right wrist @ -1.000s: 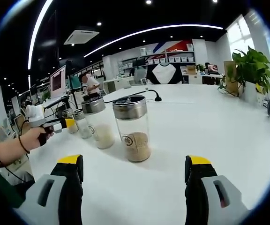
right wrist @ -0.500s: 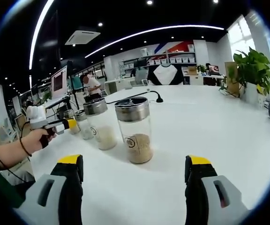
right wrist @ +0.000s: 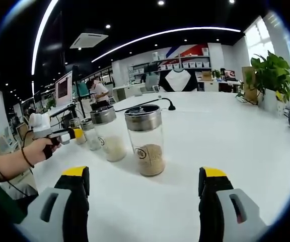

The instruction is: Rotate the seasoning bottle until the label or dispensing opening points toward the visible target arrow and the bottle remains upright within the marked orientation range

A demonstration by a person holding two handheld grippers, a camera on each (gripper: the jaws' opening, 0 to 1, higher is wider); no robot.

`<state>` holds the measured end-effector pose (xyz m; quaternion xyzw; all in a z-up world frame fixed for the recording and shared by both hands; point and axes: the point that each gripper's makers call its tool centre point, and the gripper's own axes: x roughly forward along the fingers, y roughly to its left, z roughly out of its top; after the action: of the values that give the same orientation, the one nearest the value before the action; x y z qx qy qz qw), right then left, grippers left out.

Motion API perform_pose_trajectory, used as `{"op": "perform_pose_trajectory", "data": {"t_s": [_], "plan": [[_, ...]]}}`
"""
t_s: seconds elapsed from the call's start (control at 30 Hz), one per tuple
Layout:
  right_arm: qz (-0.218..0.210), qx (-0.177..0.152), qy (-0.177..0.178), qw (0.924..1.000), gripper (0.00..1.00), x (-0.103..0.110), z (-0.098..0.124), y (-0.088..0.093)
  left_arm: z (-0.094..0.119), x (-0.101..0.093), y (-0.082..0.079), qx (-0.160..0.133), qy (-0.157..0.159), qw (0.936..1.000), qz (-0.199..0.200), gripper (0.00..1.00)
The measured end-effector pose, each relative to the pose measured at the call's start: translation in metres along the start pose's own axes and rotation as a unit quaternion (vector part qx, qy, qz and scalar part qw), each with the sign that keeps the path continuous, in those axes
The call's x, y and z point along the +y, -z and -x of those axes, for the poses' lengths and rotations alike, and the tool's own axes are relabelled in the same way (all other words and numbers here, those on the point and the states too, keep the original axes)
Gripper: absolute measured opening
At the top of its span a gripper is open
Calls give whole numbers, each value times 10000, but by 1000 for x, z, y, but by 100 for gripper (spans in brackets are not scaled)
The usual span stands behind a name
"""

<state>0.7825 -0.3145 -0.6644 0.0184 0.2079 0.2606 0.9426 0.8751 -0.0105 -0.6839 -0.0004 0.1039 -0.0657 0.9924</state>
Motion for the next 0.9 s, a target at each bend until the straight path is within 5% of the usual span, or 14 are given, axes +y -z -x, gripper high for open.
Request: {"op": "perform_pose_trajectory", "data": {"t_s": [0.2, 0.33, 0.5, 0.7, 0.9], "plan": [[-16, 24, 41, 10000, 92, -3, 2, 1, 2, -4, -5, -122, 311, 9994, -69, 44], [-25, 26, 54, 10000, 92, -4, 2, 1, 11, 1, -10, -95, 518, 9967, -616, 52], [-8, 23, 35, 10000, 91, -2, 2, 1, 20, 3, -14, -97, 931, 9943, -509, 58], [7, 32, 41, 10000, 91, -1, 2, 1, 25, -2, -15, -98, 1446, 9878, -563, 59], [39, 30, 50, 10000, 91, -2, 3, -1, 22, -10, -8, 109, 2068, 9735, -965, 58]]}}
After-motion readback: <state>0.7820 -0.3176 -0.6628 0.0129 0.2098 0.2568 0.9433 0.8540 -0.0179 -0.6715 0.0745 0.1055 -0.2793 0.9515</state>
